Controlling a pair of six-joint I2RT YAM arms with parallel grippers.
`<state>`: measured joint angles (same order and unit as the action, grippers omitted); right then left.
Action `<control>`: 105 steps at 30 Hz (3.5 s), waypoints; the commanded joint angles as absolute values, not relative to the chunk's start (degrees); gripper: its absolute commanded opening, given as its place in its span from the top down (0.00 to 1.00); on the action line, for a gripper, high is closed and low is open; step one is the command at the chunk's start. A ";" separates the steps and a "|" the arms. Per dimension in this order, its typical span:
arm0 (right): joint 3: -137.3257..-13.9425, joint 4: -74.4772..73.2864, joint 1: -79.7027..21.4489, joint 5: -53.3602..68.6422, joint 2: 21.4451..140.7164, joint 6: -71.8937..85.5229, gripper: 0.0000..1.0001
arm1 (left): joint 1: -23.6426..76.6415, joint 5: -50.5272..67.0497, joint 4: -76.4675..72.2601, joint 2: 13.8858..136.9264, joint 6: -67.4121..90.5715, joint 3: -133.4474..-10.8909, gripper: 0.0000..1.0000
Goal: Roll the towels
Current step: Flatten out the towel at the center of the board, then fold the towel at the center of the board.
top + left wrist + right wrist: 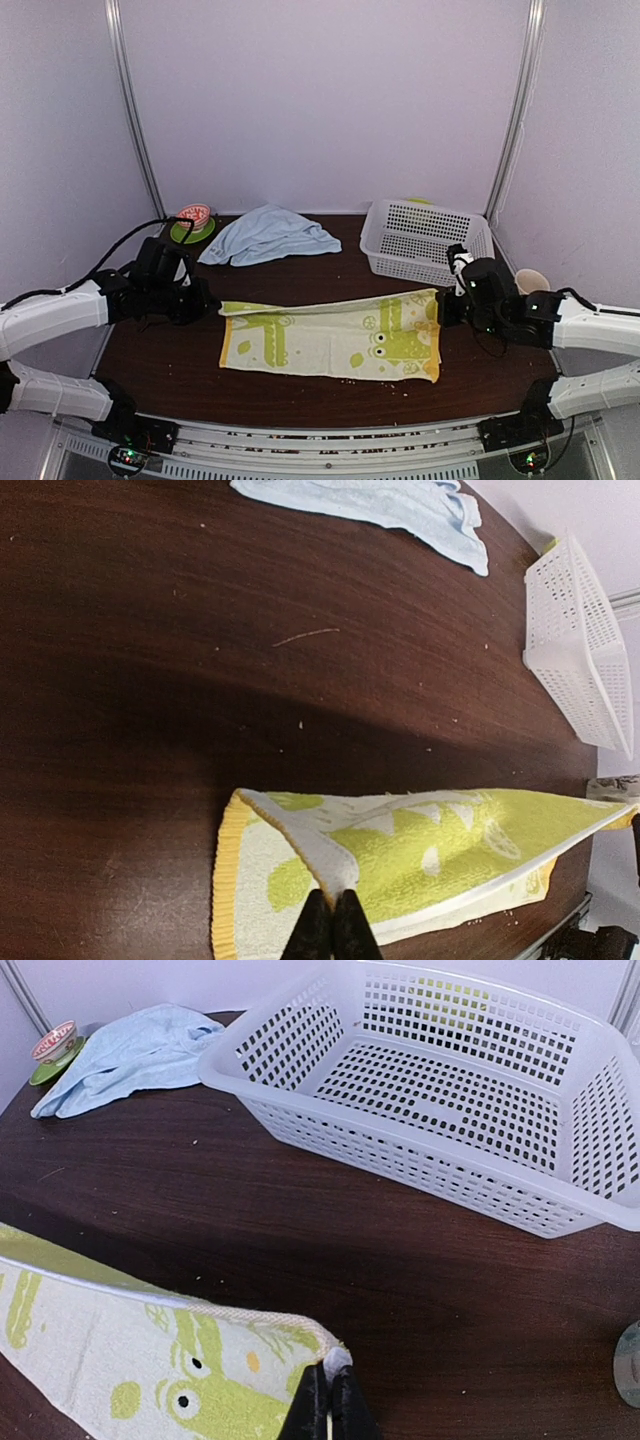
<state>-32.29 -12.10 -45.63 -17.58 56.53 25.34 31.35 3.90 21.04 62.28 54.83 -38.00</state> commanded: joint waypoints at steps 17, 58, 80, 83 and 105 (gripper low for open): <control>-31.28 -8.24 -44.44 -19.56 61.62 25.61 1.00 | 29.10 7.51 13.49 67.63 50.68 -38.30 1.00; -21.06 -17.26 -55.44 -16.03 53.43 41.22 1.00 | 29.11 13.05 18.37 68.17 48.54 -30.32 1.00; -21.41 -26.42 -59.55 -10.52 42.36 45.72 0.34 | 29.32 14.28 22.59 66.81 44.43 -30.59 0.66; -23.28 -28.14 -58.47 -12.22 40.47 49.00 0.35 | 29.29 13.78 23.64 66.15 44.04 -30.87 0.60; -30.48 -19.03 -55.27 -10.78 67.09 51.04 0.57 | 40.11 3.58 28.10 78.09 38.24 -49.98 0.59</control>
<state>-27.94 -21.96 -55.51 -10.31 63.44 53.23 36.77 5.21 30.26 71.18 40.86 -46.41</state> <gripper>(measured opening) 0.439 0.432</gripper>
